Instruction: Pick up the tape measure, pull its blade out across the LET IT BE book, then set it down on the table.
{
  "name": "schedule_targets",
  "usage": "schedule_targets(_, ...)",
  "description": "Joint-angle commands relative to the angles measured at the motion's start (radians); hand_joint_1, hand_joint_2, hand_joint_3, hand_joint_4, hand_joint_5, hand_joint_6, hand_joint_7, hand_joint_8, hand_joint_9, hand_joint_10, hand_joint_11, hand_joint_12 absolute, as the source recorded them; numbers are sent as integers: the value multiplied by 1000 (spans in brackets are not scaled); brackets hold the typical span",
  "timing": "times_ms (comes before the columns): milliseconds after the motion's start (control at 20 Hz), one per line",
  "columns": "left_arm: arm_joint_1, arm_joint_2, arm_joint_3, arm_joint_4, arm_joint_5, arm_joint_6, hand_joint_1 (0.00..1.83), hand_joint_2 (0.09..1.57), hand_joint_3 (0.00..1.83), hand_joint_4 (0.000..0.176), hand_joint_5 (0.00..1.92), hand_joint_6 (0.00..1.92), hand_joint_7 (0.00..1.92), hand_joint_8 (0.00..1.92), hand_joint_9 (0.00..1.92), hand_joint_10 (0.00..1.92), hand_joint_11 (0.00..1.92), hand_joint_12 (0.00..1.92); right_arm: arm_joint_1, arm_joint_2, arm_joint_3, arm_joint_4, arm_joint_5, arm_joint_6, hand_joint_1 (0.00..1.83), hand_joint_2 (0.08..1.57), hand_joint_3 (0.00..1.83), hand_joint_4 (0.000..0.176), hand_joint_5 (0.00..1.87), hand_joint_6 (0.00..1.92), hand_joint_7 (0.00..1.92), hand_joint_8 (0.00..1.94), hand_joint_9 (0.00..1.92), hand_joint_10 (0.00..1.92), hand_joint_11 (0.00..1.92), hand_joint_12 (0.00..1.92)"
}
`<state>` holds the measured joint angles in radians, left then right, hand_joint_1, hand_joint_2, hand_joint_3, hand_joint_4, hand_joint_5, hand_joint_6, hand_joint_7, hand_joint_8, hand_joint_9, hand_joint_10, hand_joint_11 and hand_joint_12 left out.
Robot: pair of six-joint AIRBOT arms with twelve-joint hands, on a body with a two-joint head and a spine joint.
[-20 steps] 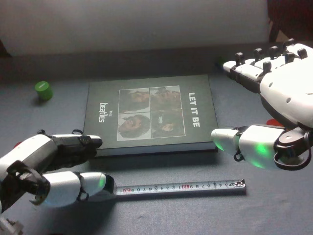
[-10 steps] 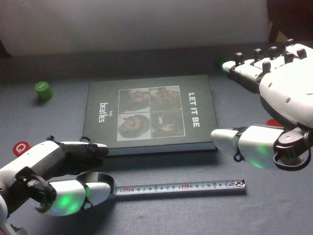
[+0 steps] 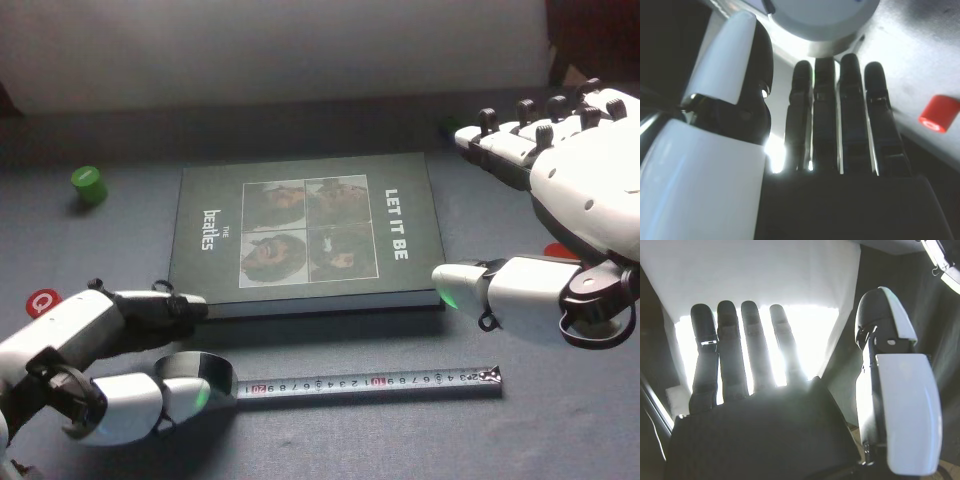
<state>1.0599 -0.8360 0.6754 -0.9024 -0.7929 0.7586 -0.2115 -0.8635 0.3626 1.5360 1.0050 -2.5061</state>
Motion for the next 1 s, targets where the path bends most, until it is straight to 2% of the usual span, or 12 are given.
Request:
schedule_targets(0,-1,-2,10,34,-85,-4,1064,1134,1,0,503,6,545,5,466,7,111,746,11,5,-4,-90,25,9,201,1133,1,41,161,5,236,6,275,8,13,1029)
schedule_targets(300,22,-20,14,48,-112,1,1056,1141,3,0,487,2,502,0,439,2,92,740,11,5,-4,-90,25,9,213,1129,0,41,161,3,238,3,279,6,4,1025)
schedule_targets(650,22,-37,22,34,-134,80,1061,1139,1,0,484,0,506,0,431,0,89,738,11,4,-4,-90,22,9,219,1128,0,40,166,3,242,3,283,5,25,1029)
schedule_targets(950,19,-45,22,34,-142,99,1060,1140,0,0,490,2,522,6,454,8,119,750,11,4,-4,-90,17,9,223,1131,0,40,172,4,243,2,284,4,22,1026)
